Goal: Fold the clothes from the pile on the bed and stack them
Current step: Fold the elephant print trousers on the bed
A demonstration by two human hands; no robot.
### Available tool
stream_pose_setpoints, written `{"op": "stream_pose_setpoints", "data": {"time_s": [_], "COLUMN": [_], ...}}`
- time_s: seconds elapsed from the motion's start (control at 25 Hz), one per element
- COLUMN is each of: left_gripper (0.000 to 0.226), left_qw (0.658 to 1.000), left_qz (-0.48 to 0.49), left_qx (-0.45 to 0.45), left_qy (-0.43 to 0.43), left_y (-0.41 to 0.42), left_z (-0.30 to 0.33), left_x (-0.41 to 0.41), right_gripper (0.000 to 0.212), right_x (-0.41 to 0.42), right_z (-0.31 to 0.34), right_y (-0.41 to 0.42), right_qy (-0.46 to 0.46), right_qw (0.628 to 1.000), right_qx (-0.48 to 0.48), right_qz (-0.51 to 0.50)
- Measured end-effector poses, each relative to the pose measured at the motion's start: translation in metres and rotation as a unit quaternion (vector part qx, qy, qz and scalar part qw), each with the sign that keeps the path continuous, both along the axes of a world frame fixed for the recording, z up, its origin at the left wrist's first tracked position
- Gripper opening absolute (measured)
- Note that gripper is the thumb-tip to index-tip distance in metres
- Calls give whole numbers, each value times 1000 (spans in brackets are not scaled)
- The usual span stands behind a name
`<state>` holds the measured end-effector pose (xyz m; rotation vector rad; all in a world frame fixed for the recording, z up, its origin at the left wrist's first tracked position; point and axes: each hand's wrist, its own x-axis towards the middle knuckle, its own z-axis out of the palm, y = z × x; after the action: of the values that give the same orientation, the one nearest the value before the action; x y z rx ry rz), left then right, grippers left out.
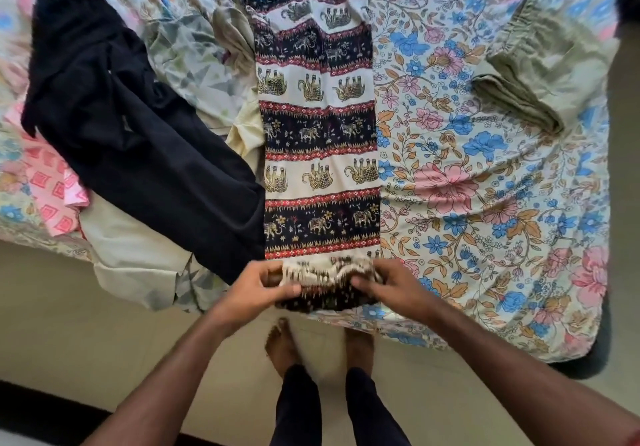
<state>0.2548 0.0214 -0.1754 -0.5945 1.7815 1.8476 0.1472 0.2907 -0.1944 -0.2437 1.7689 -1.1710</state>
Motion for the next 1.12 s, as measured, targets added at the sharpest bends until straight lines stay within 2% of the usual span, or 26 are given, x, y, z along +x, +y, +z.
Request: {"op": "stream_pose_setpoints", "data": {"time_s": [0.12, 0.28, 0.36, 0.44, 0.56, 0.64, 0.76, 0.84, 0.88, 0.96, 1.0, 1.12], "left_gripper": [42, 42, 47, 49, 38, 43, 51, 57, 67, 92, 99, 96], "left_qw": [996, 967, 958, 957, 952, 942, 900, 854, 821, 768, 754, 737], "left_qz": [83, 171, 189, 209, 267, 258, 135, -33, -124, -264, -290, -291], "left_qx": [-28, -152, -179, -173, -146, -215, -403, -492, -527, -566, -578, -604], "left_qy": [-16, -108, -122, -105, -31, 6, 98, 169, 181, 143, 118, 85], "left_y": [-11, -7, -2, 0, 1, 3, 16, 22, 23, 16, 11, 0], "left_z": [-5, -40, -55, -64, -59, -53, -44, -47, -53, -68, -75, -83], "left_x": [-53, -80, -78, -76, -80, -79, -55, -30, -17, 2, 7, 6], "right_gripper": [19, 49, 53, 54, 53, 54, 49, 50, 56, 78, 88, 94], "right_x": [-39, -62, -58, -57, -63, -65, -50, -35, -29, -23, -23, -22], "right_z": [1, -28, -34, -32, -31, -35, -38, -40, -42, -50, -55, -69], "right_y": [-28, -41, -40, -41, -45, -47, -32, -13, -4, 8, 10, 8], "right_qy": [-27, 1, -9, 7, 7, 42, 224, 341, 377, 399, 389, 378], "right_qw": [991, 983, 981, 979, 960, 957, 953, 930, 916, 876, 855, 829], "right_qx": [-26, 77, 73, 46, -22, 12, 116, 123, 131, 178, 213, 271], "right_qz": [-125, -166, -182, -199, -278, -287, -168, -51, 30, 203, 267, 311]}}
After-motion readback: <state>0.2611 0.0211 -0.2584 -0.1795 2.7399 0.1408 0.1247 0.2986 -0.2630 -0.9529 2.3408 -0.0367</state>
